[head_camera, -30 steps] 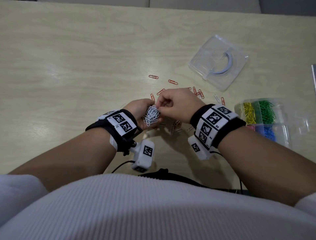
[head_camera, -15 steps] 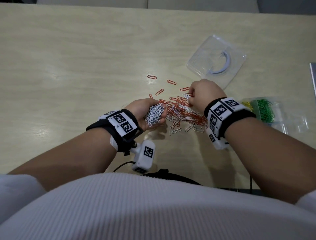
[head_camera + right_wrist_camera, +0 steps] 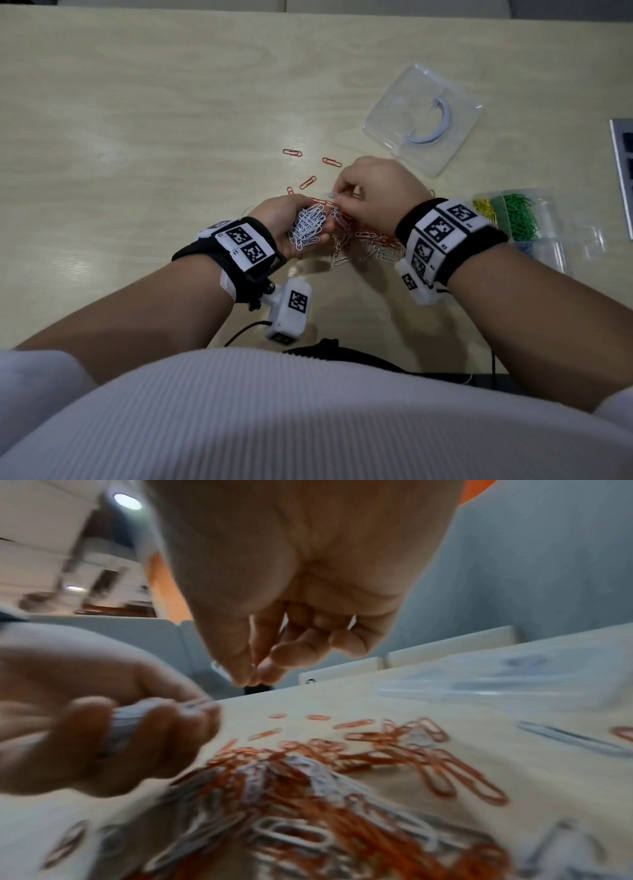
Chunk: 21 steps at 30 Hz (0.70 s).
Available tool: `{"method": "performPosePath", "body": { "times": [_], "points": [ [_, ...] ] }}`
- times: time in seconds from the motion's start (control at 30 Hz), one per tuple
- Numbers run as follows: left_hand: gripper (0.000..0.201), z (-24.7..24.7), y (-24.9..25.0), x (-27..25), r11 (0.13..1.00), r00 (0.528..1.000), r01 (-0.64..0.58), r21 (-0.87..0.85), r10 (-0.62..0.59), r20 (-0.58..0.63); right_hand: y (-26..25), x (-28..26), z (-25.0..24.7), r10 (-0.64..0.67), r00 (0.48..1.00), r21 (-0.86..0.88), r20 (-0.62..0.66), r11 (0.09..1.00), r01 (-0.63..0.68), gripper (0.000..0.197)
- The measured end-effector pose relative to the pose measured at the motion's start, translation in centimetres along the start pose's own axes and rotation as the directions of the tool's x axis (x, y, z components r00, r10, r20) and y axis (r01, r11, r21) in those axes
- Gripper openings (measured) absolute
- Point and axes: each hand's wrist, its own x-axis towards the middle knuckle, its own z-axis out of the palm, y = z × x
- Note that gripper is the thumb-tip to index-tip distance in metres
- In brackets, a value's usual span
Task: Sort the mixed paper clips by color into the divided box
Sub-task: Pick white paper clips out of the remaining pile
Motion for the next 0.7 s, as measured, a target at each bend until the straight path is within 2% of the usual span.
{"method": "performPosePath", "body": {
  "times": [0.1,0.17,0.23,0.27,0.33,0.37,0.43,0.53,0.7],
  "points": [
    [0.029,0.9,-0.1,0.2,1.000,1.000,0.009,0.007,-0.009,0.000,-1.0,-0.6,0.1,-0.061,0.993,0.047,0.105,0.997,0.056,0.014],
    [0.029,1.4,-0.3,0.3,1.000,1.000,0.009,0.002,-0.009,0.029,-0.5,-1.0,-0.3,-0.009,0.999,0.094,0.043,0.996,0.005,0.016],
    [0.033,1.8,-0.5,0.4,1.000,0.999,0.021,-0.006,-0.021,0.046,1.0,-1.2,-1.2,0.148,0.987,0.094,-0.060,0.985,-0.142,0.019],
    [0.034,2.1,-0.6,0.3,1.000,0.998,0.029,-0.010,-0.028,0.051,2.0,-1.2,-1.8,0.253,0.964,0.056,-0.079,0.967,-0.249,0.021],
    [0.031,2.5,-0.7,0.3,0.999,0.998,0.034,-0.016,-0.033,0.048,4.1,-1.4,-2.9,0.426,0.904,-0.102,-0.045,0.898,-0.428,0.025],
    [0.029,2.7,-0.8,0.3,0.999,0.998,0.035,-0.015,-0.035,0.042,5.0,-1.5,-3.1,0.465,0.885,-0.181,-0.008,0.870,-0.459,0.026],
    [0.028,3.0,-1.0,0.2,0.999,0.999,0.031,-0.010,-0.030,0.045,5.8,-1.5,-3.1,0.478,0.876,-0.270,0.061,0.853,-0.446,0.029],
    [0.029,3.5,-1.0,0.2,1.000,0.999,0.019,0.009,-0.019,0.026,5.7,-1.1,-2.7,0.468,0.874,-0.297,0.130,0.859,-0.416,0.025],
    [0.030,4.5,-0.8,0.2,0.998,1.000,0.019,0.057,-0.019,-0.005,5.1,-0.6,-2.5,0.362,0.930,-0.219,0.060,0.914,-0.342,0.014]
  ]
}}
